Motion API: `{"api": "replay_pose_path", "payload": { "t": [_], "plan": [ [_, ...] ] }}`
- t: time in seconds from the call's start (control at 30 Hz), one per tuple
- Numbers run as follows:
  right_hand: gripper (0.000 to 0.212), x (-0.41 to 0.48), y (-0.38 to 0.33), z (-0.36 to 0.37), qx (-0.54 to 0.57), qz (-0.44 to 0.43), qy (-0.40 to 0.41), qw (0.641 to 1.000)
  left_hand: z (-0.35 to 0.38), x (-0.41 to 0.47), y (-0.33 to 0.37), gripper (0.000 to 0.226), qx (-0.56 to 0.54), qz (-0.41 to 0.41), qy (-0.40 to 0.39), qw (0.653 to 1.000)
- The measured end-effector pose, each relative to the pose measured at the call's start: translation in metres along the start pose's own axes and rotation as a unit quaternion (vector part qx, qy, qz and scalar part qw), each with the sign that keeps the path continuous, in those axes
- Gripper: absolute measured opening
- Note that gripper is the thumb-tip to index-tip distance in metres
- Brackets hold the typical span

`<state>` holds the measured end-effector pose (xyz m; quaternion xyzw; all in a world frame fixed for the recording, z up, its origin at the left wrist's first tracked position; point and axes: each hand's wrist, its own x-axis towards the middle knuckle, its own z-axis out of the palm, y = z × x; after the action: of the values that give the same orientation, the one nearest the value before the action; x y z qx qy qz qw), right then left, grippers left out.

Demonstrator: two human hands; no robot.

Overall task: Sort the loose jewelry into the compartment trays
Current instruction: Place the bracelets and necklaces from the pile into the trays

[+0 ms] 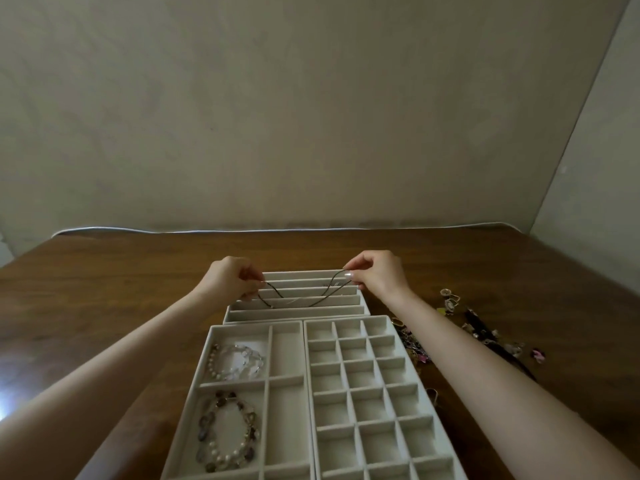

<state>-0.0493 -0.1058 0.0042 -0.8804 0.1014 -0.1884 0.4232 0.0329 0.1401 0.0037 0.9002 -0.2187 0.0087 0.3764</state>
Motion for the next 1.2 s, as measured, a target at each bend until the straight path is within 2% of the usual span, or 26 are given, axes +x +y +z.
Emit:
{"api": "replay_pose_path", "payload": {
  "t": [0.13,0.37,0.53,0.77,0.93,1.2],
  "plan": [
    [0.009,-0.001,0.002,0.001,-0.014,-0.008,0.000,1.000,0.000,0.001,-0.001,0.007,0.069,0.029,0.038,0.996],
    [0.009,-0.001,0.000,-0.003,0.018,-0.008,0.017,1.000,0.002,-0.005,0.001,0.008,0.182,0.052,-0.020,0.982],
    [0.009,0.000,-0.004,-0.007,0.079,-0.009,0.039,0.996,0.002,-0.003,-0.002,0.006,0.239,0.066,-0.048,0.967],
    [0.009,0.006,-0.007,-0.013,0.118,-0.012,0.083,0.989,0.001,-0.001,-0.007,0.010,0.205,0.066,0.009,0.976],
    [0.007,0.007,-0.001,-0.006,0.016,-0.014,0.053,0.998,0.001,-0.001,-0.005,0.008,0.289,0.078,0.017,0.954],
    [0.016,0.004,0.003,0.002,-0.111,-0.050,-0.017,0.992,0.000,0.000,-0.006,0.010,0.326,0.093,0.012,0.941]
  ]
}}
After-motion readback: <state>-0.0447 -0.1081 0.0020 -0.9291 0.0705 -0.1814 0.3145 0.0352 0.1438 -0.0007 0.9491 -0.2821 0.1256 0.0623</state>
